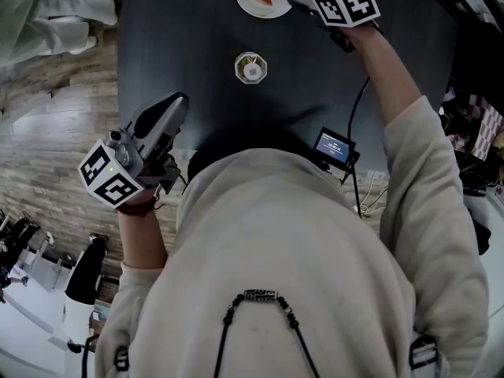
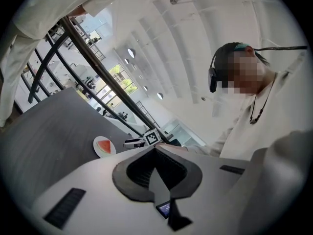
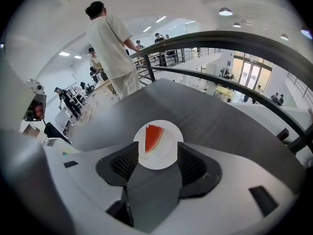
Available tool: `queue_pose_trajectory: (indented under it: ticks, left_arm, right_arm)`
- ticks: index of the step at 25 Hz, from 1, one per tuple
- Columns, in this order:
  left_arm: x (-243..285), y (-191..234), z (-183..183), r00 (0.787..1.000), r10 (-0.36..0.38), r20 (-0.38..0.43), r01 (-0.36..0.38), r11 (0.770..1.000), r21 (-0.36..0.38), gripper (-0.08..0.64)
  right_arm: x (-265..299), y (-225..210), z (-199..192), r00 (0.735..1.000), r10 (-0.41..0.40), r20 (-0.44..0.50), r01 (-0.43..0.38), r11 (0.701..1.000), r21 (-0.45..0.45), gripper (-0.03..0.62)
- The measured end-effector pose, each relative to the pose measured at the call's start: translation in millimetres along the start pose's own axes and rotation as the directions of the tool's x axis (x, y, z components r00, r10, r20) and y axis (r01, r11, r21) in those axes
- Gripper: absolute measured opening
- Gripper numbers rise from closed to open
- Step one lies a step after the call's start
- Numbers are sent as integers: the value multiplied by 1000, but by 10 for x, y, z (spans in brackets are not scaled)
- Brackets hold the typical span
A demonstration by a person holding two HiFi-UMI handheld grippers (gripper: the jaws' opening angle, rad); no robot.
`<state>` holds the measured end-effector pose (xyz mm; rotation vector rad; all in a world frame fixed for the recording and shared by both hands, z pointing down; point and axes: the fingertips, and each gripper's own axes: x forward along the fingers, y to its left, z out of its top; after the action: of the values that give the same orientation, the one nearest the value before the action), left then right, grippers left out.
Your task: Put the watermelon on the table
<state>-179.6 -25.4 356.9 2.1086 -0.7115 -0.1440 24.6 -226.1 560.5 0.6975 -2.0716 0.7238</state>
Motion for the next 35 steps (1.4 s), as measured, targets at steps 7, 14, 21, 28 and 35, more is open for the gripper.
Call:
queue_pose_trajectory:
  ticks: [7, 14, 21, 28, 35]
  left_arm:
    - [64, -146, 114, 999, -28, -30, 30, 998, 48, -2]
    - [214, -417, 241, 995, -70, -71, 76, 993, 90, -2]
    - [235, -1021, 204, 985, -151, -89, 166, 966, 199, -2]
    - [496, -1449, 82, 970, -200, -141, 232, 937, 263, -2]
    - [724, -1613, 191, 956, -241, -164, 282, 910, 306, -2]
  right_arm:
    - [-605, -86, -224, 996, -30, 78, 23, 997, 78, 245]
    - [-1345, 58, -437, 983, -36, 178, 6, 986, 166, 245]
    - [-2252, 653, -490, 930, -43, 365, -31, 980, 195, 244]
    - [-2972, 1259, -549, 827, 106, 553, -229, 960, 159, 184]
    - [-3401, 1638, -360, 712, 134, 689, -333, 928, 164, 34]
